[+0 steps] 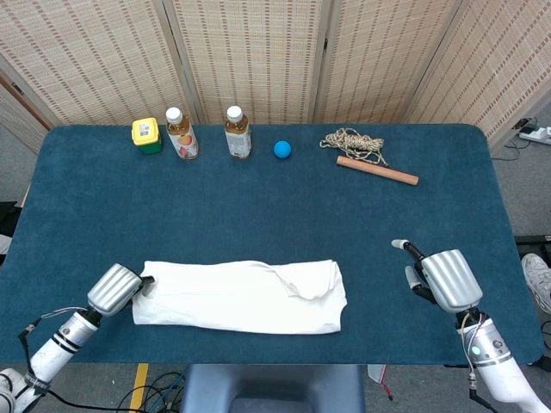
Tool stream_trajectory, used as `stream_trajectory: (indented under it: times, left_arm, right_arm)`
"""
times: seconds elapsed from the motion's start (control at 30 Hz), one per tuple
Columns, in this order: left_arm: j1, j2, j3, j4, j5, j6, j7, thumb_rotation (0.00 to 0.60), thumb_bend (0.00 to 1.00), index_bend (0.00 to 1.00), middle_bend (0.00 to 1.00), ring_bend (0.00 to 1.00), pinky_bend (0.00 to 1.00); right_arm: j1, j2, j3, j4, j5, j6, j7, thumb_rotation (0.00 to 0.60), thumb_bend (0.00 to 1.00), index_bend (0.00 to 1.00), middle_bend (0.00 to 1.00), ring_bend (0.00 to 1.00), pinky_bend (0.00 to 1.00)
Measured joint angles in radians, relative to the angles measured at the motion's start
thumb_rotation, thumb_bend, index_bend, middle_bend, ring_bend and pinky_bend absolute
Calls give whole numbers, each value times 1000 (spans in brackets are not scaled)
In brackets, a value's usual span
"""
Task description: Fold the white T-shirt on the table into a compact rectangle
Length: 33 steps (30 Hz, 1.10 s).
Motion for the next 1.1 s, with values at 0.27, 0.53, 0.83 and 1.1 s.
stream_trajectory:
  times: [0.27,0.53,0.83,1.1]
  left_arm:
    - [29,41,-13,7,-30,-18,4,600,547,693,925,882,1000]
    - [4,90,-24,-153,-21,-36,64,600,547,688,925,882,1000]
    - [-72,176,-74,-550,-47,-159,293,600,547,684,925,882,1000]
    - [-149,218,-182,-853,-204,-321,572,600,545,675,925,882,1000]
  right_arm:
    - [3,-8,3,8,-6,3,16,600,576,229,963,946,959]
    - [-12,-1,-2,25,-14,27,48,600,576,229,963,945,960]
    - [-40,14,-11,47,-21,64,93,600,576,229,963,945,959]
    - [-64,25,-16,63,-28,95,124,600,576,229,963,946,960]
